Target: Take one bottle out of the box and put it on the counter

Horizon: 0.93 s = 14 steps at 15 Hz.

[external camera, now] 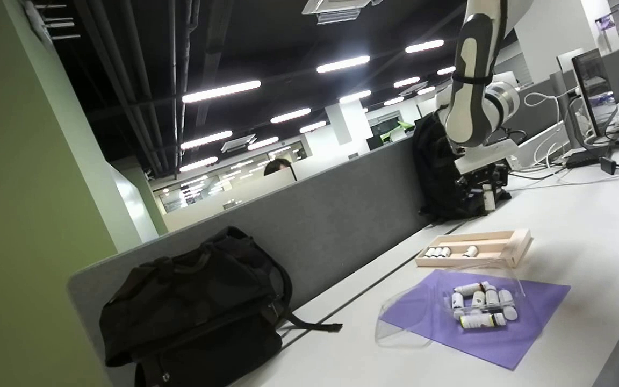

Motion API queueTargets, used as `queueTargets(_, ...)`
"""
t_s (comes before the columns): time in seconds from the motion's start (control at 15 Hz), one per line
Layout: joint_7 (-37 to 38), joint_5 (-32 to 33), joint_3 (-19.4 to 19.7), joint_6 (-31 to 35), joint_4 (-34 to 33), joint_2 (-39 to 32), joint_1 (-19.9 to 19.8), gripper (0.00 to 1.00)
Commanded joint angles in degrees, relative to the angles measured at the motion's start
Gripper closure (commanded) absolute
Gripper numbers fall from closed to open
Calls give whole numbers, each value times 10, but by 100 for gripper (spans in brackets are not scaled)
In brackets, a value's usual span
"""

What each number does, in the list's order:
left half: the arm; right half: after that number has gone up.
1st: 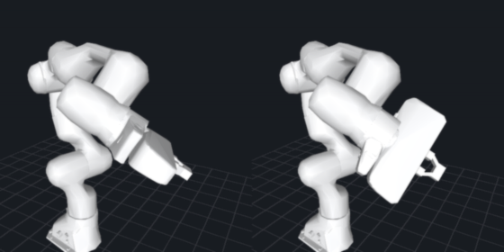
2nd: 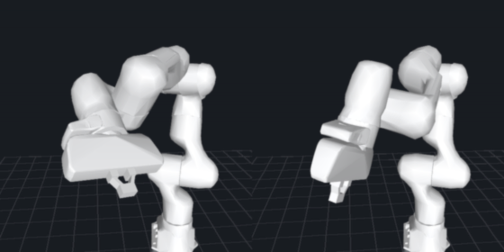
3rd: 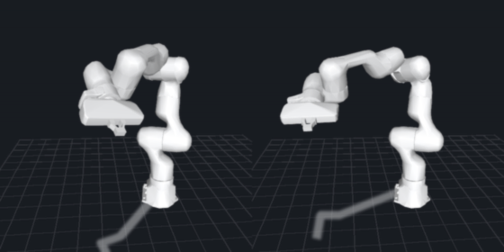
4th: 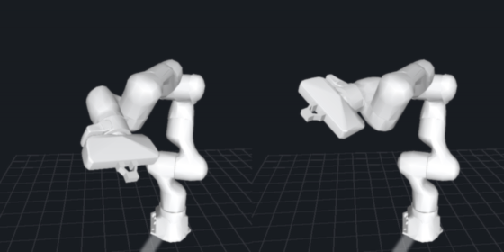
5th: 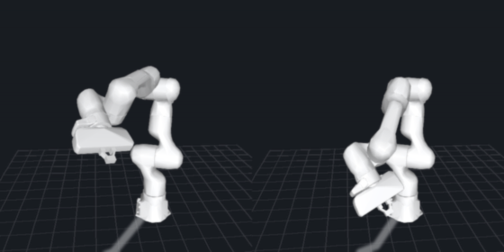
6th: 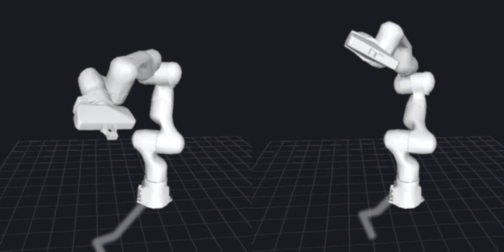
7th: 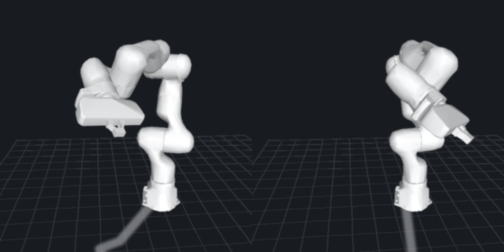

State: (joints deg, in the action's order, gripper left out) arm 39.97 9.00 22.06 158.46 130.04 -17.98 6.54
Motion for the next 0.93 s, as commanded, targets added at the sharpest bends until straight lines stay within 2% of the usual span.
queueTargets(0.0, 152, 120, 110, -23, -20, -32, 106, 92)
queueTargets(0.13, 211, 177, 106, -45, -24, -46, 113, 92)
queueTargets(0.33, 257, 213, 76, -74, -26, -62, 116, 92)
queueTargets(0.6, 257, 211, 22, -110, -24, -72, 102, 92)
queueTargets(0.87, 256, 219, -12, -134, -4, -66, 97, 92)
